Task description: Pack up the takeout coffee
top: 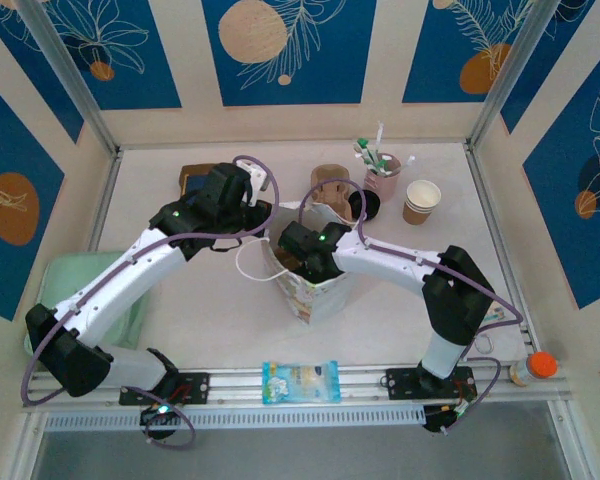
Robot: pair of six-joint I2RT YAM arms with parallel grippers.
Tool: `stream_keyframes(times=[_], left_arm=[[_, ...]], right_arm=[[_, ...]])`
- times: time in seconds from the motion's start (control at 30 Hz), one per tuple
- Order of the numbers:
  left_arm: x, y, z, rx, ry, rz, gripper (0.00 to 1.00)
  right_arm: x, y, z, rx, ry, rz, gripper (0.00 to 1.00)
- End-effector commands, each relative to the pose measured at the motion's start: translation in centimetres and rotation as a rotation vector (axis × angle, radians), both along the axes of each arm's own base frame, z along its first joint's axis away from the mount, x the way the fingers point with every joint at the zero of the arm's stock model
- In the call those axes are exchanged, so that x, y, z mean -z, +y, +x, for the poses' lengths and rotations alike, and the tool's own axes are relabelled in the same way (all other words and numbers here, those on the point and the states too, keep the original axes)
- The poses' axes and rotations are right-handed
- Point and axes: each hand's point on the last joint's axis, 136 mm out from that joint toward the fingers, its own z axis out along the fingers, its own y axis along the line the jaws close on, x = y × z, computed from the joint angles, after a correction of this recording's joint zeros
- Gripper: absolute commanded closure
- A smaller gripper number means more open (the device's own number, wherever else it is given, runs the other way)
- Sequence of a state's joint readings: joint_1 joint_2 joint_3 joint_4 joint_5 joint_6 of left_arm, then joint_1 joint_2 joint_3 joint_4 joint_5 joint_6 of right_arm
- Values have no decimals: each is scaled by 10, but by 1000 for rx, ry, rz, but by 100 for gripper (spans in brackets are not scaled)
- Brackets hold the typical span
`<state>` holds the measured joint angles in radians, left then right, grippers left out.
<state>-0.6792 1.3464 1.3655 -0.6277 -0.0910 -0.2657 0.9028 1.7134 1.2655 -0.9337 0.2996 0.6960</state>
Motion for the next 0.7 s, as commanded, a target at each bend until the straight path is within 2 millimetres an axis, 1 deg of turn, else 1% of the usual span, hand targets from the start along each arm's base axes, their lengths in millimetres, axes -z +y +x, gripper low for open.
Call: stream_keyframes(times=[0.0,0.37,0.67], left_arm=[[-5,0,5,-24,-8,-20,92],[-6,2,5,-29,-16,-12,92],[-8,2,6,-31,-20,-14,92]], right_arm=[[14,-7,-2,13,31,-33,68],[31,-14,-14,23,101,-66,68],[29,-14,-14,24,95,-60,68]])
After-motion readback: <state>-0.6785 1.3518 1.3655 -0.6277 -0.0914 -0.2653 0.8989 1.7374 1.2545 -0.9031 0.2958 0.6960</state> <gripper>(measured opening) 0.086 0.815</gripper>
